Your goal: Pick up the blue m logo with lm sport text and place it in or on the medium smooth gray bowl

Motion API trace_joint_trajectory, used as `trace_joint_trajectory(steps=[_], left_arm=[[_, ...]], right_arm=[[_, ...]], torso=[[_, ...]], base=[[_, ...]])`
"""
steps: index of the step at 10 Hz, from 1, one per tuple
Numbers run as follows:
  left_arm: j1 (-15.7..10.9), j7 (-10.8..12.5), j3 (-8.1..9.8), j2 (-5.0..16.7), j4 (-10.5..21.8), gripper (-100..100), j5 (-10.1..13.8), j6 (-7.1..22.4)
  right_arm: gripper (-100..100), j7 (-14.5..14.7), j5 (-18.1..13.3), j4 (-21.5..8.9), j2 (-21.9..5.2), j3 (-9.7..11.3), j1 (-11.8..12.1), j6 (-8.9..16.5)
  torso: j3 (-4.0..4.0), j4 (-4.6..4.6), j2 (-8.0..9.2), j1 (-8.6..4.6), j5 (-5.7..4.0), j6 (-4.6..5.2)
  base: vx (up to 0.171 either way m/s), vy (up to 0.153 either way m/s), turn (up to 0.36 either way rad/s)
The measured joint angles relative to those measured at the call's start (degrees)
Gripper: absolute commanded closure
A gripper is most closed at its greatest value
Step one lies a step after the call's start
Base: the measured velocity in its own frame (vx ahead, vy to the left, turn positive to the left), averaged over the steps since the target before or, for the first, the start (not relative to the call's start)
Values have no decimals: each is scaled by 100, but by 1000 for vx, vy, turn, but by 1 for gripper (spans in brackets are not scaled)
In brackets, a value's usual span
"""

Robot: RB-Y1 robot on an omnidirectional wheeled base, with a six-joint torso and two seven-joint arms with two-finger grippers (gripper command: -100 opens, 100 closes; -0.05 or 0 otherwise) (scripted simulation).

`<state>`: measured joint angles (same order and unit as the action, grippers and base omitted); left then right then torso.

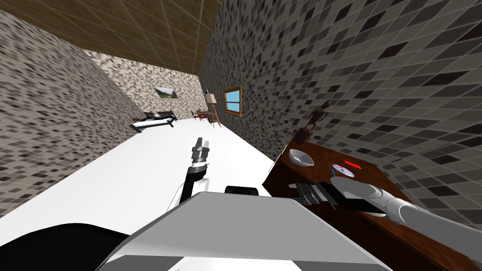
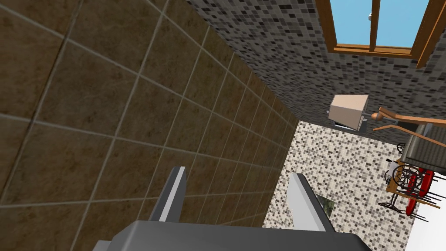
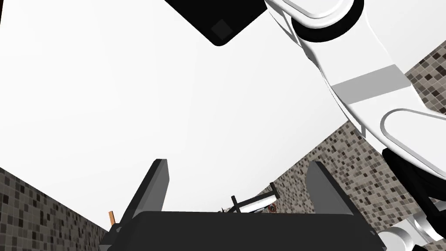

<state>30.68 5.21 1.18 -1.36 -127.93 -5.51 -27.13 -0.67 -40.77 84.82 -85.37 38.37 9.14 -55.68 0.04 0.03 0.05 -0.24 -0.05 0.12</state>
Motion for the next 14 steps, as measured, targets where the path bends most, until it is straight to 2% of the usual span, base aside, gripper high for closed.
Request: trace_joint_trajectory(steps=[3, 4, 5, 6, 9, 10, 11, 12, 13, 14], left_arm=[[1, 0, 1, 0, 0, 0, 0, 0], [0, 0, 0, 0, 0, 0, 0, 0], [1, 0, 1, 0, 0, 0, 0, 0], [0, 0, 0, 0, 0, 0, 0, 0], [1, 0, 1, 0, 0, 0, 0, 0], [1, 0, 1, 0, 0, 0, 0, 0], [1, 0, 1, 0, 0, 0, 0, 0], [1, 0, 1, 0, 0, 0, 0, 0], [1, 0, 1, 1, 0, 0, 0, 0], [2, 0, 1, 0, 0, 0, 0, 0]], right_arm=[[-100, -81, -197, -251, -485, 81, 93, -44], [-100, -119, -318, -482, -636, 122, 31, -167], [-100, -145, -351, -511, -786, 141, 84, -167], [-100, -216, -405, -606, -1059, 147, 71, -231], [-100, -265, -602, -1002, -1344, 233, 87, -329], [-100, -336, -713, -1146, -1486, 259, 54, -374], [-100, -379, -813, -1322, -1510, 268, -9, -458], [-100, -389, -848, -1477, -1678, 287, 20, -519], [-100, -514, -1078, -1667, -1769, 311, -65, -583], [-100, -595, -1173, -1742, -1821, 323, -81, -602]], torso=[[1, 1, 1, -1, -1, 6], [1, 1, 2, -3, -1, 2], [2, 1, 3, -1, -2, 6], [1, 1, 2, 1, 1, 1], [1, 1, 1, -2, -3, 6], [0, 0, 0, -4, -2, 3], [1, 1, 1, -5, -4, 8], [2, 1, 3, -5, -2, 4], [2, 1, 3, -12, -5, 3], [2, 1, 2, -11, -7, 10]], base=[[-24, -25, 198], [-23, -26, 124], [-26, -22, 213], [-22, -26, 115], [-23, -30, 158], [-26, -36, 94], [-32, -35, 167], [-36, -58, 253], [-26, -50, 61], [-32, -45, 72]])
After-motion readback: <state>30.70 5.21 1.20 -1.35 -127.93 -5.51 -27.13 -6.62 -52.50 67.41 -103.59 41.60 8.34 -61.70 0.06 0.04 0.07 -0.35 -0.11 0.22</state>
